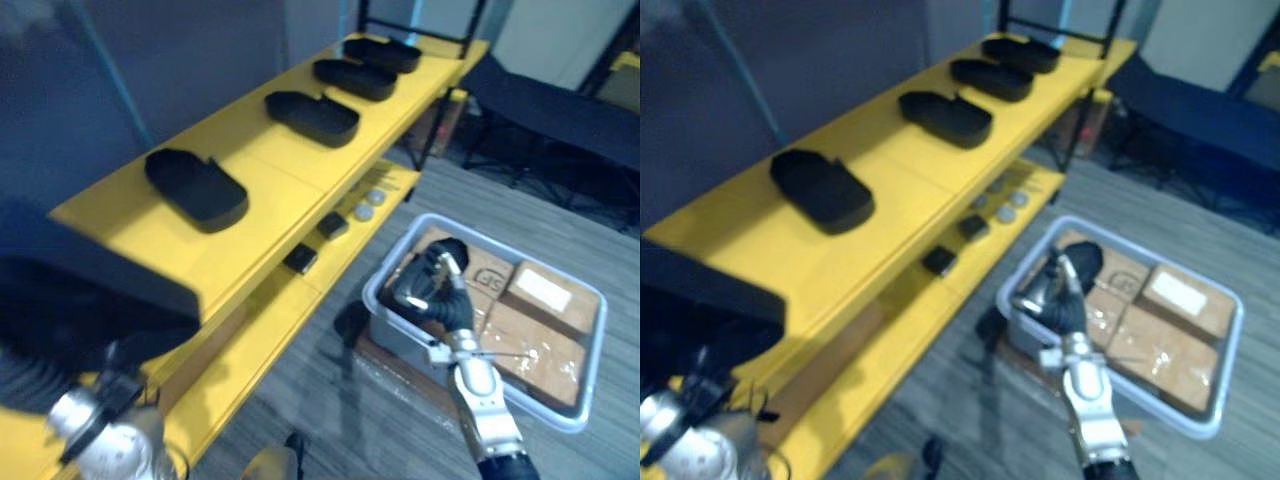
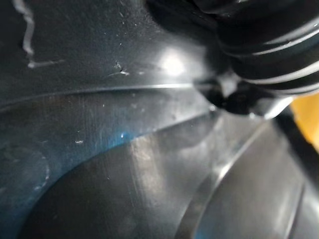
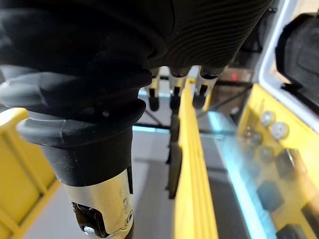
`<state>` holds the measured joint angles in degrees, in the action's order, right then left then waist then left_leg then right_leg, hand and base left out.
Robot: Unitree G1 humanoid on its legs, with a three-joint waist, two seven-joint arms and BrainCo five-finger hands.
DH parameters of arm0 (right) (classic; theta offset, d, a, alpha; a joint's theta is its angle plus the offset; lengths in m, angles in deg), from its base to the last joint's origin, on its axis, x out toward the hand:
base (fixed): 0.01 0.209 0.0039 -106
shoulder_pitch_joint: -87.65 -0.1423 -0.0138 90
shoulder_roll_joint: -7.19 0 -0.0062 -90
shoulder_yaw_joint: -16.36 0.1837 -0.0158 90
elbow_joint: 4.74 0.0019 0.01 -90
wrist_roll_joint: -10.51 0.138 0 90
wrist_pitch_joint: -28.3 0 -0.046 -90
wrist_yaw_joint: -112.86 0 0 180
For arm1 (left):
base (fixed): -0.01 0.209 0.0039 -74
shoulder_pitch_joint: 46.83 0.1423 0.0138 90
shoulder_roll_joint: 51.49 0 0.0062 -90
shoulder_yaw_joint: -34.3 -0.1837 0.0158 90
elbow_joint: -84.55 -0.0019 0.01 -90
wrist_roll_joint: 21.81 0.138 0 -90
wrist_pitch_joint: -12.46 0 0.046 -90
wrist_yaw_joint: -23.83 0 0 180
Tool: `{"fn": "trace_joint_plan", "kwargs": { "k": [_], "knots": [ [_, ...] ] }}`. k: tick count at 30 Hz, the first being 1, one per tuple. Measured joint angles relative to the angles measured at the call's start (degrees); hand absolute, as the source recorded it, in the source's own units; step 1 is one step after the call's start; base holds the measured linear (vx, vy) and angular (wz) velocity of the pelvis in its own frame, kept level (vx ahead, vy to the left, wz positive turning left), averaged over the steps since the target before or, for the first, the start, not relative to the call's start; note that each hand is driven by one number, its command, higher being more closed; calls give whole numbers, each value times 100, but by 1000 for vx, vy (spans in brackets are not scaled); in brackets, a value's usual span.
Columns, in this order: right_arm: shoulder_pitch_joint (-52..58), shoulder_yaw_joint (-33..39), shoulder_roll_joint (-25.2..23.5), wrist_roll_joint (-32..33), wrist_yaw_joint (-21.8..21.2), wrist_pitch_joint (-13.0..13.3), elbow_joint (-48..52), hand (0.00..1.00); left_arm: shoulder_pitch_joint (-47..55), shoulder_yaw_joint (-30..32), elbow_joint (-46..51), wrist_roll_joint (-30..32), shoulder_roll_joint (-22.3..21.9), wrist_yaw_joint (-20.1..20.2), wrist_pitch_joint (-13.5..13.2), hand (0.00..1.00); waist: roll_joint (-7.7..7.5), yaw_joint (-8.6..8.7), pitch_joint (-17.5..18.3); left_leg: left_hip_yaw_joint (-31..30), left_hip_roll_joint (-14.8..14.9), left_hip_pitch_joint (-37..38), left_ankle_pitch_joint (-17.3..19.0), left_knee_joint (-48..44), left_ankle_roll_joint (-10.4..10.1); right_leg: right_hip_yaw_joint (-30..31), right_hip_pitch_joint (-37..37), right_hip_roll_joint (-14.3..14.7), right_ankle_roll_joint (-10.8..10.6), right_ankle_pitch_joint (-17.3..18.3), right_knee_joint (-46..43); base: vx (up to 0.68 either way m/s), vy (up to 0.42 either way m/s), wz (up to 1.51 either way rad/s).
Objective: Walk over and take plastic housings, then place them on the shelf
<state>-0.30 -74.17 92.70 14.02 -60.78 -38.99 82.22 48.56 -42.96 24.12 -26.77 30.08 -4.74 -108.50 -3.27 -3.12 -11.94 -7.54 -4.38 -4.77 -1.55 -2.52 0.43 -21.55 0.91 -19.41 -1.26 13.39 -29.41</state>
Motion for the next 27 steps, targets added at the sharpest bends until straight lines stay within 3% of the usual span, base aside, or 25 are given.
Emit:
{"fn": "trace_joint_plan", "kwargs": {
  "k": [2,3,6,8,14,16,21,27],
  "knots": [
    [-341,17,184,-112,6,233,-15,0,-294,6,-223,76,113,-18,5,100,-43,9,-139,126,-55,-198,-7,-118,-29,-82,245,80,-42,-62,402,-69,-78,-8],
    [-674,26,411,-220,7,368,-54,0,-321,-31,-295,105,61,-97,33,100,82,10,-291,267,29,-290,-6,-156,-71,-60,267,142,-443,-210,610,-33,-52,-41],
    [-1500,36,699,-270,6,517,-197,0,-352,-49,-295,160,57,-232,86,100,280,45,-693,681,240,-358,-10,-141,-126,-7,311,350,-611,-317,1109,-122,-105,-73],
    [-1625,50,702,-412,17,530,-284,0,-431,-43,-305,152,30,-287,88,100,366,78,-788,817,342,-522,-29,-148,-164,93,515,465,-561,-418,1236,-89,-72,-42],
    [-1643,37,679,-487,39,564,-290,0,-810,-44,-583,276,-187,-571,36,100,405,119,-1206,798,342,-786,18,-479,-248,53,670,428,-539,-406,1056,-36,-7,5],
    [-1627,40,610,-481,168,568,-301,0,-857,-43,-674,429,-182,-660,8,100,401,166,-1426,792,320,-957,92,-787,-289,-85,750,323,-440,-274,696,-93,6,31],
    [-1420,39,287,-483,497,618,-657,0,-628,-40,-936,573,-194,-894,-27,100,386,174,-1458,791,189,-1142,567,-1659,-246,-149,802,-3,-457,301,-113,-64,-4,14],
    [-851,415,0,60,632,628,-239,0,-259,50,-858,928,-261,-1238,-131,100,394,237,-1439,846,169,-969,996,-2063,-167,-318,303,-84,-496,579,-212,-7,5,12]
  ]
}}
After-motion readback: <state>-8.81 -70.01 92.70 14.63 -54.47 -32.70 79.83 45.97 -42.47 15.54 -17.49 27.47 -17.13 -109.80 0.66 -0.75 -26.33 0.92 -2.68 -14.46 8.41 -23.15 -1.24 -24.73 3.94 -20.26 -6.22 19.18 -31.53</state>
